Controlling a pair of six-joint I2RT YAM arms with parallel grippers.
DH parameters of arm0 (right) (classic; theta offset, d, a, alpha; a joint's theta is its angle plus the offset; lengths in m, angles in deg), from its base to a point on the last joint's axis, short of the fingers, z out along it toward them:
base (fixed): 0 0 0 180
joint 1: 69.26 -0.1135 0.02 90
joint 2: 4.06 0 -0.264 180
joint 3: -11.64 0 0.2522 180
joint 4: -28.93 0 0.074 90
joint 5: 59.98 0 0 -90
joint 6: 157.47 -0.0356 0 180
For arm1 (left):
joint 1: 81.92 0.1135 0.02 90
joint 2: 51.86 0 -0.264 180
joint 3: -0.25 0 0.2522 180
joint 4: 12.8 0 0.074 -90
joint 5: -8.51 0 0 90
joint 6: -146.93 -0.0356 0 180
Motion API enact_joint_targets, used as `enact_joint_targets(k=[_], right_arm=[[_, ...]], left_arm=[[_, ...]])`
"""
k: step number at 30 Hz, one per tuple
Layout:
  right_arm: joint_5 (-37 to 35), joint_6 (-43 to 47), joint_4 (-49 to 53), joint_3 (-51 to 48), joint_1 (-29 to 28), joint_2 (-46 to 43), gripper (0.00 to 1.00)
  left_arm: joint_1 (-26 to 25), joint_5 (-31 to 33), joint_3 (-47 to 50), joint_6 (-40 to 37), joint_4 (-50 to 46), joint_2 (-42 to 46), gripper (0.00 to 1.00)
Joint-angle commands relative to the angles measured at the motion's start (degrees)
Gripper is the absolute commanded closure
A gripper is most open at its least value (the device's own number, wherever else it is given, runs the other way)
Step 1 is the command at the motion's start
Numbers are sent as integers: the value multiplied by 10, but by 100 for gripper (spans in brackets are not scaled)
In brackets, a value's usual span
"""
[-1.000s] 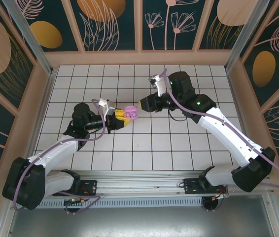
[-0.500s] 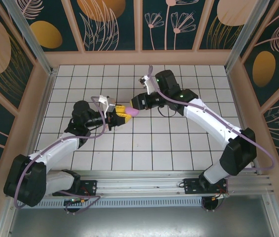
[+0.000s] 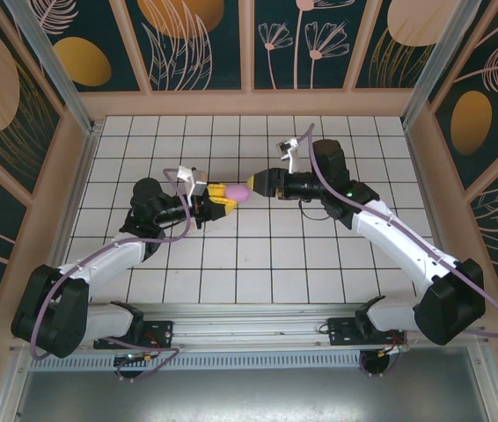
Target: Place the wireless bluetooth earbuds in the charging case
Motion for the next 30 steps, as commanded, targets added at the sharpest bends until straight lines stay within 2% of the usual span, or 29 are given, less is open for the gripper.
enact_joint_targets(k=[1,4,10,16,20,24,27,30], right_arm=[[38,-87,-92,-13,0,9,44],[60,-145,-158,-31,-5,23,43],[23,-122,-82,-10,-13,38,42],[41,-145,-99,-26,-15,47,41],[81,-164,-142,-26,-19,58,54],[96,-158,-143,-16,-20,67,66],[97,-162,-146,-16,-18,73,79],[96,-174,-160,-17,-11,79,85]], left_arm=[[2,-5,-19,3,36,-8,100],[2,-2,-21,1,39,-10,100],[2,2,-23,4,52,-11,100],[2,8,-26,0,57,-18,100],[2,12,-33,-1,54,-35,100],[2,24,-31,-9,51,-41,99],[2,31,-30,-24,36,-40,89],[2,32,-30,-51,10,-37,74]])
